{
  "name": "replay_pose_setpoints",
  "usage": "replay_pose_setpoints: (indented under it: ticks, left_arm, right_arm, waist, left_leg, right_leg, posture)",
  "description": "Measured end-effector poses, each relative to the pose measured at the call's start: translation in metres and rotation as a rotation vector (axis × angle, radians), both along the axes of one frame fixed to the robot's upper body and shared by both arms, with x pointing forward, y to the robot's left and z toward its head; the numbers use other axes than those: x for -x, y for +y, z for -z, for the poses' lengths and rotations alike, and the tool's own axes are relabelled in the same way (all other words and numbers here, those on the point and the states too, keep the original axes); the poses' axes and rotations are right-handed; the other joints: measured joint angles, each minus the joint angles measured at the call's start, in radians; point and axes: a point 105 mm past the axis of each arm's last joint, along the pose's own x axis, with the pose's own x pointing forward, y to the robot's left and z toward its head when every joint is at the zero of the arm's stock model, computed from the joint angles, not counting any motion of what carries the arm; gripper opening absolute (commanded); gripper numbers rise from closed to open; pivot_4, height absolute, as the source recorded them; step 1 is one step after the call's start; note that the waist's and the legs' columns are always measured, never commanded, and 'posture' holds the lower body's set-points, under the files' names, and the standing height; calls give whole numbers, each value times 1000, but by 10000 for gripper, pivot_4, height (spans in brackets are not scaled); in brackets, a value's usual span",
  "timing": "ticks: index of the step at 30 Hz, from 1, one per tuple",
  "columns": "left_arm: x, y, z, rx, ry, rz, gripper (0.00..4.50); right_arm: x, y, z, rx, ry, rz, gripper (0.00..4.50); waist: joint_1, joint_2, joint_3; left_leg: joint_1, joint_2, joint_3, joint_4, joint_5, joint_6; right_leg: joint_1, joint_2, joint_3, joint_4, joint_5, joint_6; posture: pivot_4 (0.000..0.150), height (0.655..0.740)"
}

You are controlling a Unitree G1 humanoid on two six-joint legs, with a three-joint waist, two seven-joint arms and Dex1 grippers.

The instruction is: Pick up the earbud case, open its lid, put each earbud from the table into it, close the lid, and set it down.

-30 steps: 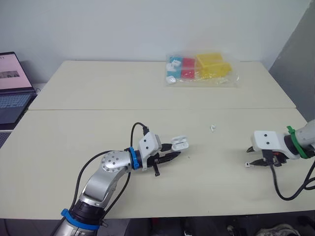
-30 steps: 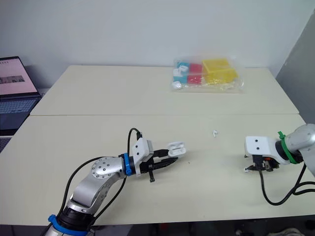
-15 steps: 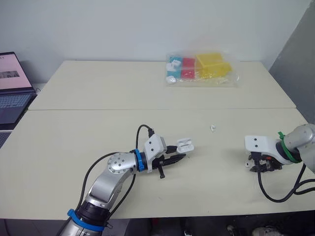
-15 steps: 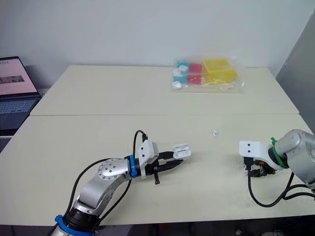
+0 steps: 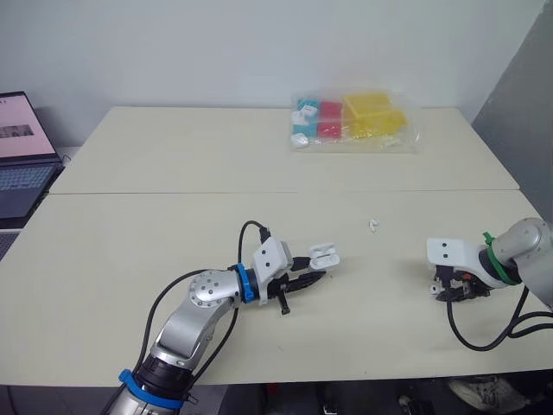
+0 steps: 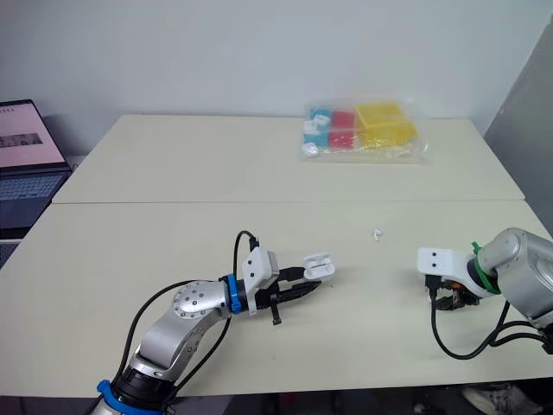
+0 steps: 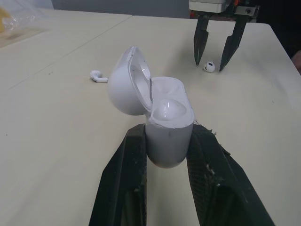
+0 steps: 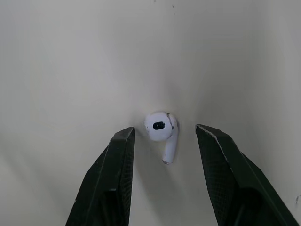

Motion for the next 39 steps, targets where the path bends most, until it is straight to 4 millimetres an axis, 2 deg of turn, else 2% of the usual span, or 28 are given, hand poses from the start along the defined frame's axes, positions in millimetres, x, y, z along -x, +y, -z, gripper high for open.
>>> replay_pose_setpoints:
  ticks: [13, 16, 19, 27, 34, 36, 39]
  left_arm:
    - [0, 0, 0, -5, -3, -1, 8100]
    - [0, 0, 0, -6, -3, -1, 8100]
    - [0, 0, 0, -7, -4, -1, 8100]
    - [0, 0, 0, -4, -5, 1, 8100]
    - [-7, -5, -4, 22, -10, 1, 8100]
    - [-8, -8, -8, 49, 1, 0, 8100]
    - [-13, -15, -17, 99, 18, -2, 8100]
  right_arm:
    - [-5, 2, 1, 17, 5, -23, 20883]
    - [-5, 2, 0, 19, 4, -22, 15062]
    - [-6, 1, 0, 18, 4, -18, 4396]
    - [-4, 4, -3, -7, 12, -28, 4073]
    - [-7, 21, -50, -155, -147, -78, 4073]
    - [-4, 38, -65, -279, -207, -108, 4073]
    - [5, 80, -102, -592, -346, -148, 4073]
  waist:
    - [0, 0, 0]
    - [0, 0, 0]
    - [0, 0, 0]
    - [1, 0, 0]
    - [1, 0, 0]
    - [2, 0, 0]
    - [1, 0, 0]
  left_leg:
    - [0, 0, 0, 0, 0, 0]
    - [0, 0, 0, 0, 0, 0]
    - [0, 0, 0, 0, 0, 0]
    - [0, 0, 0, 0, 0, 0]
    - [0, 0, 0, 0, 0, 0]
    - [-1, 0, -1, 0, 0, 0]
    - [-2, 0, -2, 0, 0, 0]
  right_leg:
    - [0, 0, 0, 0, 0, 0]
    - [0, 0, 0, 0, 0, 0]
    - [0, 0, 0, 0, 0, 0]
    - [0, 0, 0, 0, 0, 0]
    - [0, 0, 0, 0, 0, 0]
    - [0, 0, 0, 0, 0, 0]
    - [0, 1, -1, 0, 0, 0]
  posture:
    - [1500, 7400]
    - [1500, 7400]
    - [1500, 7400]
    - [1500, 7400]
    - [1500, 7400]
    - [1500, 7400]
    - [1500, 7400]
